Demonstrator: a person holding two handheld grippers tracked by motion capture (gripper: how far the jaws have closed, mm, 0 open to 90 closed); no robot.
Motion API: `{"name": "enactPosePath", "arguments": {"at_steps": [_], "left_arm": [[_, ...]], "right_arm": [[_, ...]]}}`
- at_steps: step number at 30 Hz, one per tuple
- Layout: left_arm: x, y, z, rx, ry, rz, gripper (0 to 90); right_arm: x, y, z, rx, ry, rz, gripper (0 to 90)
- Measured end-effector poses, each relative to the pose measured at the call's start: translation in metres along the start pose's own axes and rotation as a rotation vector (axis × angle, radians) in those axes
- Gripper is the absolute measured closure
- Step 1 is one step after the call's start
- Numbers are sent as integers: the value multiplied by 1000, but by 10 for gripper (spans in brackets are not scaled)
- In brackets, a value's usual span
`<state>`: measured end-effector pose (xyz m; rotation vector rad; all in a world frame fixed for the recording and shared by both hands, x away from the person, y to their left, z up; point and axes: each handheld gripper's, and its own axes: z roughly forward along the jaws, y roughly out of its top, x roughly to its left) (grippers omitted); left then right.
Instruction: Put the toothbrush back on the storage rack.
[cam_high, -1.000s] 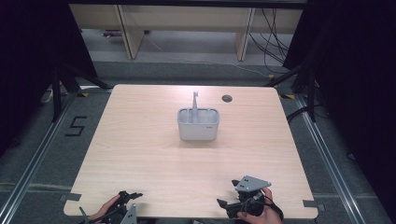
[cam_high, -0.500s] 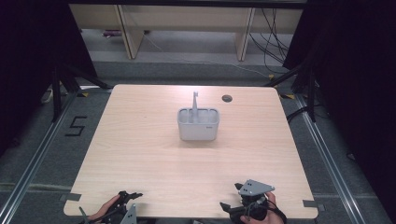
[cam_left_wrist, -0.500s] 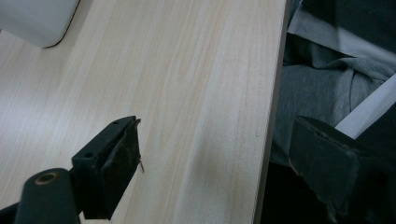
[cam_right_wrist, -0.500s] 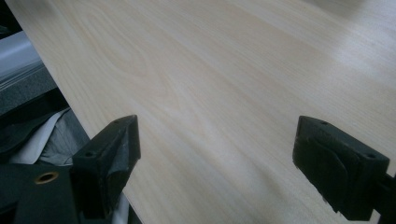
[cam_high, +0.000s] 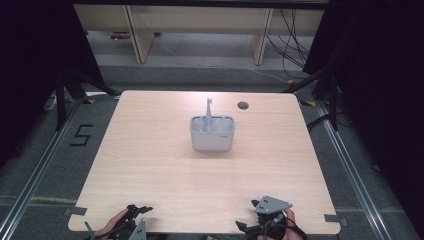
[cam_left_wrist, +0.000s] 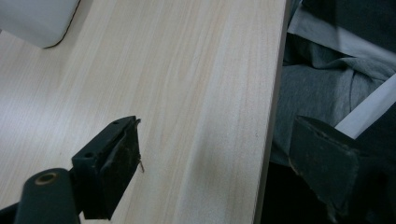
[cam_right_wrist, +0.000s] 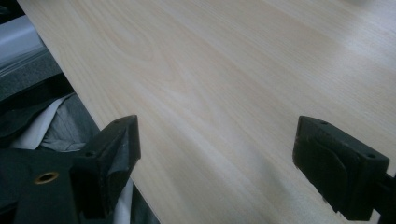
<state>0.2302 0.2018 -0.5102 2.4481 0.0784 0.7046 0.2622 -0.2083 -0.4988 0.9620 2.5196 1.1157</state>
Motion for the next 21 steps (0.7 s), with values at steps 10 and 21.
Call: {"name": "enactPosePath", "arguments": {"at_steps": [10,21], "left_arm": [[0,0,0,0,0,2,159],[0,0,0,-1,2,1,159]], "right_arm": [[0,0,0,9,-15,-24,161],[0,0,0,9,-13,-29,161]]}}
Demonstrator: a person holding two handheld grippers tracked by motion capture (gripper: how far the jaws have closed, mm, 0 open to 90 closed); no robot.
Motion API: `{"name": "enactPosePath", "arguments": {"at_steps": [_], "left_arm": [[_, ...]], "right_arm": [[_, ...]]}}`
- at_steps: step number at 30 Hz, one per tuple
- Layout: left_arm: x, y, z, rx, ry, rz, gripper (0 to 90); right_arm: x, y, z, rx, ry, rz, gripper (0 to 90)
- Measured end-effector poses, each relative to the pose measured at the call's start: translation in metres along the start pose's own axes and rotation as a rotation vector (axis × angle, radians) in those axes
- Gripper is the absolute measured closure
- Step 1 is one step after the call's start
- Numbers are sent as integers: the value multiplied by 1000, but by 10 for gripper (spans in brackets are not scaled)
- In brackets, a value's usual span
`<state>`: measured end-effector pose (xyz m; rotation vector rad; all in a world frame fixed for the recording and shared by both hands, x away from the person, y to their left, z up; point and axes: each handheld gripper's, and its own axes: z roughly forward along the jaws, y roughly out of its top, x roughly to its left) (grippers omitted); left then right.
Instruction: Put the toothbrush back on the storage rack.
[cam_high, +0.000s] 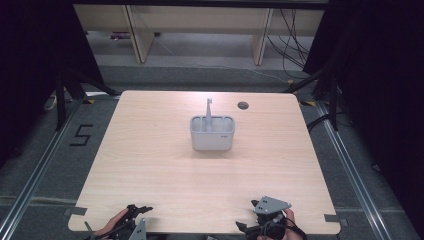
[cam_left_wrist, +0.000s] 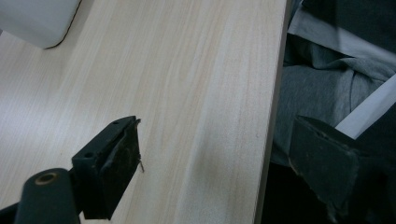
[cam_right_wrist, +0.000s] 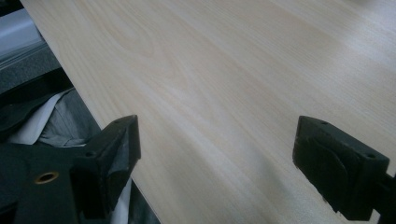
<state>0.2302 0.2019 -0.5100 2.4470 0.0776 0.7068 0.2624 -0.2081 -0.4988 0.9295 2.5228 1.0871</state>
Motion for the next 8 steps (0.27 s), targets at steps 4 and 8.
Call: {"name": "enactPosePath", "arguments": {"at_steps": [4,8], "left_arm": [[0,0,0,0,-1,1,159],[0,0,0,2,1,3,159]], "right_arm": [[0,0,0,1,-3,-6,161],[0,0,0,1,0,-1,161]]}}
